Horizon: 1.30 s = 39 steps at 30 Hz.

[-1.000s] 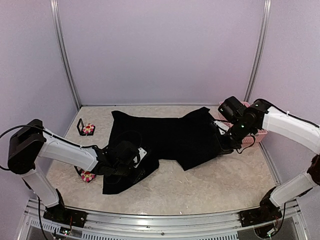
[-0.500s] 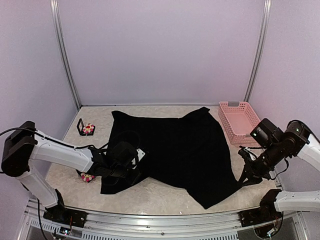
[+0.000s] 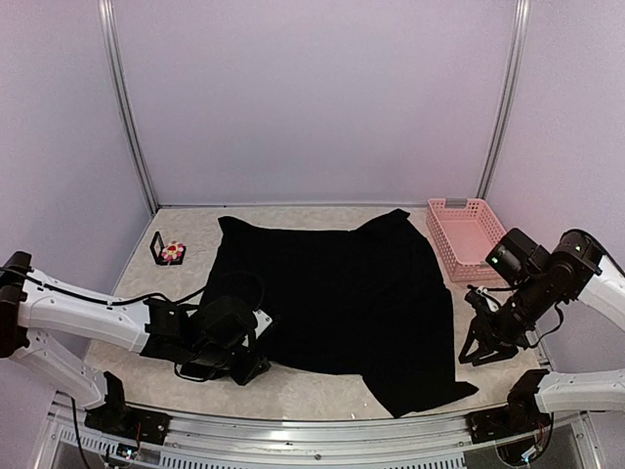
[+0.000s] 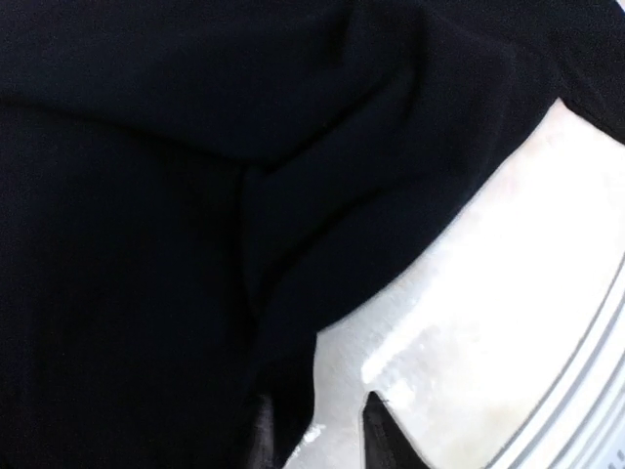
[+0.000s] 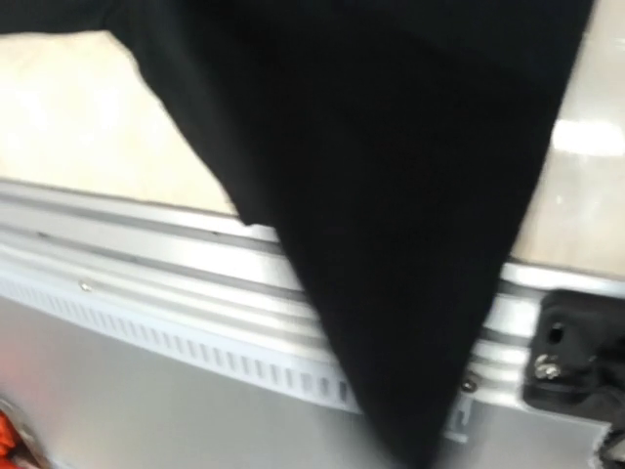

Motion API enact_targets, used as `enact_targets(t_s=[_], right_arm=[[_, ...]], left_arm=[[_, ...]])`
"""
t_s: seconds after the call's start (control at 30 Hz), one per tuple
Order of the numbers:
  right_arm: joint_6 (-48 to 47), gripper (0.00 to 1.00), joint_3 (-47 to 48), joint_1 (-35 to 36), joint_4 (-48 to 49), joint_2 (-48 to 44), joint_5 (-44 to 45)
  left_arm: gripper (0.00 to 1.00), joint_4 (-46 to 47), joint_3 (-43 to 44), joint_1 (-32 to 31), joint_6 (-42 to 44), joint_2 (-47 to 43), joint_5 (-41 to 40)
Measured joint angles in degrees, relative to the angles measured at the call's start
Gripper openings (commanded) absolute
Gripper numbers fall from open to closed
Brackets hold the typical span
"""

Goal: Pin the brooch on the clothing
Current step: Smooth out the flattened clothing at the center of the board.

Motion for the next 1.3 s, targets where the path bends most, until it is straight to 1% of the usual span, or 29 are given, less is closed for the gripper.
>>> enact_targets(t_s=[0.1, 0.17, 0.23, 0.27, 0.33, 0.37, 0.4, 0.43, 0.5, 0.57, 0.67, 0.7, 0.77, 0.9, 1.0, 1.13, 1.2, 1.3], right_arm=[[-0.3, 0.41, 5.4, 0.0, -0.6, 1.8, 0.8], [-0.5, 0.4, 10.1, 0.0, -0.6, 3.7, 1.9], [-0.9, 0.32, 14.6, 0.0, -0.5, 5.9, 3.8], [-1.1, 0.27, 17.1, 0.0, 0.0, 7.6, 5.7], [-2.1, 0.15, 18.6, 0.0, 2.8, 10.0, 8.5], [-2.3, 0.1, 18.3, 0.0, 5.1, 11.4, 9.9], [-2.9, 0.05, 17.5, 0.0, 7.4, 12.9, 11.0], [-3.4, 0.01, 16.4, 0.0, 9.9, 14.3, 11.8], [-4.3, 0.0, 13.0, 0.0, 15.9, 18.1, 13.7], [-5.0, 0.0, 9.7, 0.0, 21.1, 22.5, 15.2], [-5.4, 0.0, 4.8, 0.0, 27.6, 28.7, 16.8], [-5.4, 0.0, 2.7, 0.0, 30.0, 30.2, 17.0], [-5.1, 0.0, -1.4, 0.0, 33.6, 31.8, 17.2], [-3.8, 0.0, -7.7, 0.0, 37.0, 33.6, 18.1], [-2.4, 0.0, -10.4, 0.0, 39.2, 33.0, 18.7], [0.6, 0.0, -14.1, 0.1, 41.8, 29.6, 19.0], [2.4, 0.0, -16.0, 0.4, 42.9, 27.2, 18.9], [5.4, 0.0, -18.6, 1.7, 42.1, 23.6, 18.5]], left_arm=[[0.49, -2.8, 0.6, -2.1, -0.7, -1.5, 1.4], [0.54, -4.9, 2.1, -2.8, -0.4, -2.1, 2.1], [0.55, -6.0, 3.5, -2.8, 0.3, -3.3, 2.2], [0.54, -6.2, 4.2, -2.6, 0.9, -4.5, 2.1], [0.47, -5.6, 5.2, -1.0, 1.9, -7.4, 2.3], [0.43, -4.7, 5.4, 0.8, 2.6, -8.8, 2.7], [0.39, -3.6, 5.5, 2.9, 3.0, -9.6, 2.8], [0.37, -2.0, 5.4, 5.7, 3.2, -10.1, 3.1], [0.35, 1.9, 5.1, 12.1, 3.4, -9.2, 3.8], [0.33, 5.2, 4.5, 17.0, 3.3, -6.6, 4.1], [0.32, 9.2, 3.8, 21.7, 2.6, 0.0, 5.0], [0.34, 10.2, 3.6, 22.7, 1.9, 2.3, 5.2], [0.37, 12.4, 2.4, 24.3, 0.0, 6.5, 5.4], [0.39, 15.8, -1.1, 26.1, -4.6, 11.0, 5.2], [0.4, 19.0, -2.5, 26.3, -8.0, 11.0, 4.6], [0.41, 22.2, -5.6, 26.3, -10.8, 9.4, 2.9], [0.41, 22.3, -7.2, 26.3, -11.8, 7.8, 1.6], [0.41, 20.4, -8.6, 26.3, -12.6, 5.5, -0.5]])
